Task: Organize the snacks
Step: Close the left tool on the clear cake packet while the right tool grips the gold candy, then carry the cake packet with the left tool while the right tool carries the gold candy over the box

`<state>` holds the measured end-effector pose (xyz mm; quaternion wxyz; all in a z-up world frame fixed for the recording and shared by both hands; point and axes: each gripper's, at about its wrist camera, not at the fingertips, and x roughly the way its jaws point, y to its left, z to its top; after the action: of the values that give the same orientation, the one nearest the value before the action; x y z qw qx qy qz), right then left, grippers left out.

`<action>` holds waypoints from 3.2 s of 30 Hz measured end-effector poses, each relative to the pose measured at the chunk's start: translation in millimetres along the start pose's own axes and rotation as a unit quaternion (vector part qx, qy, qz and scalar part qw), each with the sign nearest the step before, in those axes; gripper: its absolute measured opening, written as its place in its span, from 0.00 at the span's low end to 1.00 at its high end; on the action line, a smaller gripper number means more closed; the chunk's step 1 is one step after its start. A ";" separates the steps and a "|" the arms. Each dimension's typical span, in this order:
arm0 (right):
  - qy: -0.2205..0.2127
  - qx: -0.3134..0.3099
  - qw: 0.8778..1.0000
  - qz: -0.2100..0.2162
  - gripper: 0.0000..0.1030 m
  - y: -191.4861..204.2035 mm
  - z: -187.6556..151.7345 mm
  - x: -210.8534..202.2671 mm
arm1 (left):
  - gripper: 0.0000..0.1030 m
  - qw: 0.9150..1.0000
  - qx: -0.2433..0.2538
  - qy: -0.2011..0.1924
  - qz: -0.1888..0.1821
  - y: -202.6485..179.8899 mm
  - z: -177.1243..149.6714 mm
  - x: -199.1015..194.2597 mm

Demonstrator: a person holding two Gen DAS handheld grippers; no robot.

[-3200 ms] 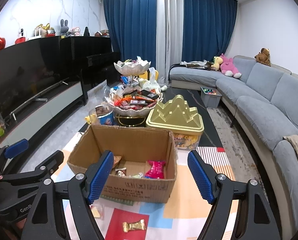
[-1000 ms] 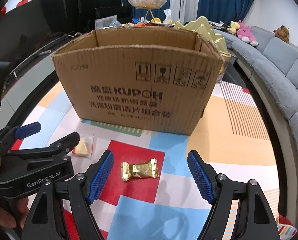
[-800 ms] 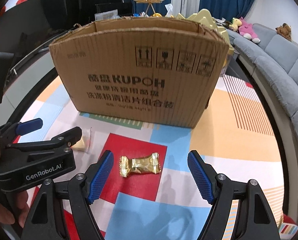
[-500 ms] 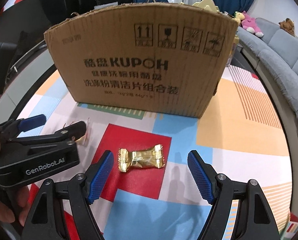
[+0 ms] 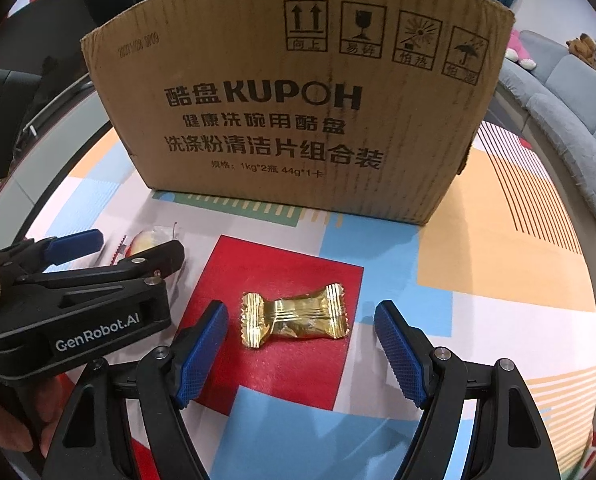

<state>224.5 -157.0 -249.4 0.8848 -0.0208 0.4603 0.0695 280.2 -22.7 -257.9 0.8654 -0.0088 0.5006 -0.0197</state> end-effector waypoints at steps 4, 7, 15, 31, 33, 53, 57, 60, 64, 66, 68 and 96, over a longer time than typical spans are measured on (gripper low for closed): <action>0.004 0.001 1.000 0.000 0.61 0.9 -0.2 3.0 | 0.78 1.000 0.003 -0.001 0.003 -1.2 -1.3 2.0; 0.001 0.003 1.000 -0.003 0.54 -1.2 -0.1 4.3 | 0.78 1.000 0.004 -0.002 0.005 -1.6 0.5 4.0; -0.004 0.001 1.000 -0.003 0.35 -7.1 -1.6 5.3 | 0.56 1.000 0.017 -0.013 0.008 -9.0 -2.5 -0.6; -0.027 0.003 1.000 -0.008 0.30 -10.3 5.5 -13.4 | 0.31 0.999 0.028 -0.021 -0.001 -16.5 -3.6 -17.3; -0.031 0.004 0.999 -0.008 0.30 -11.9 6.4 -17.9 | 0.31 0.999 0.029 -0.023 -0.001 -17.1 -2.5 -21.0; -0.087 0.000 0.996 -0.019 0.30 -1.9 21.8 -71.2 | 0.31 0.997 0.030 -0.072 -0.001 -16.6 -10.6 -88.3; -0.100 -0.002 0.995 -0.020 0.30 0.0 25.1 -84.3 | 0.31 0.996 0.030 -0.085 -0.003 -16.9 -11.1 -102.1; -0.107 -0.002 0.994 -0.020 0.30 1.2 26.2 -92.3 | 0.31 0.995 0.030 -0.092 -0.003 -15.8 -10.2 -109.4; -0.120 -0.004 0.993 -0.021 0.30 2.8 28.5 -104.4 | 0.31 0.994 0.030 -0.103 -0.004 -16.0 -10.9 -122.3; -0.125 -0.006 0.992 -0.022 0.30 3.8 29.3 -109.9 | 0.31 0.994 0.029 -0.108 -0.004 -16.0 -9.3 -127.3; -0.131 -0.007 0.991 -0.021 0.30 4.5 30.3 -116.0 | 0.31 0.993 0.028 -0.114 -0.005 -15.6 -9.6 -134.0; -0.201 -0.008 0.979 -0.032 0.30 -2.9 82.5 -169.6 | 0.31 0.981 0.041 -0.187 -0.007 -25.3 48.8 -194.7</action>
<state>195.8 -169.2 -63.3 0.9608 -0.0284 0.2714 0.0480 224.9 -39.9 -64.1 0.9432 0.0200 0.3287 -0.0441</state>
